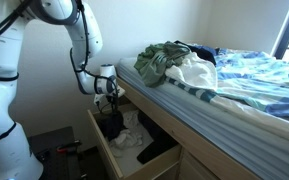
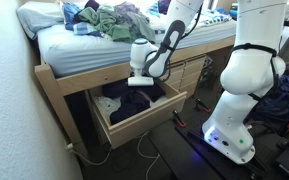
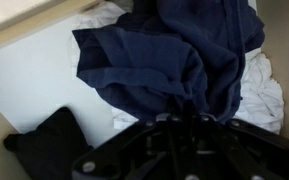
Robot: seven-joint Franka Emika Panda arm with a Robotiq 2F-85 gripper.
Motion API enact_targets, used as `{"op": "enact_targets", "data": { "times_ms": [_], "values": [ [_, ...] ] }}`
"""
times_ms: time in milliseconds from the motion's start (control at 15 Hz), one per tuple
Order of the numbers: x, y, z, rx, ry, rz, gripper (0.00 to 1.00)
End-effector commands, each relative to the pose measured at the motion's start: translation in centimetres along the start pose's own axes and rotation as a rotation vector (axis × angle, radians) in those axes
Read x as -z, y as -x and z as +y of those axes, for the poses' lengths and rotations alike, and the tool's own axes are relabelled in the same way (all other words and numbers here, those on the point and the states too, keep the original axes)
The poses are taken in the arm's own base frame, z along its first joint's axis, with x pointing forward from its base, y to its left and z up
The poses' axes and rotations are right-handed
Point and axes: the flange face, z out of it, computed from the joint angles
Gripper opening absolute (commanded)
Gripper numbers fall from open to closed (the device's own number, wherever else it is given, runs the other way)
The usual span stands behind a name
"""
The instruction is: Put the black shirt in the open drawer
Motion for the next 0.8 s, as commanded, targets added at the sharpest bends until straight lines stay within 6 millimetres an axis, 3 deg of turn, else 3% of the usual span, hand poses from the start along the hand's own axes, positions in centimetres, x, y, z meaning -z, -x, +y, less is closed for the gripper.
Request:
{"op": "enact_targets", "data": {
  "times_ms": [0, 467, 533, 667, 733],
  "values": [
    [-1.9, 0.0, -0.4, -0.001, -0.024, -0.028, 0.02],
    [-5.3, -0.4, -1.0, -0.020, -0.030, -0.090, 0.03],
    [-5.5, -0.5, -1.0, -0.027, -0.035, -0.096, 0.35],
    [-5.7, -0.7, -1.2, -0.044, -0.024, -0.106, 0.36],
    [-5.6, -0.7, -1.3, -0.050, -0.021, -0.111, 0.44]
  ]
}}
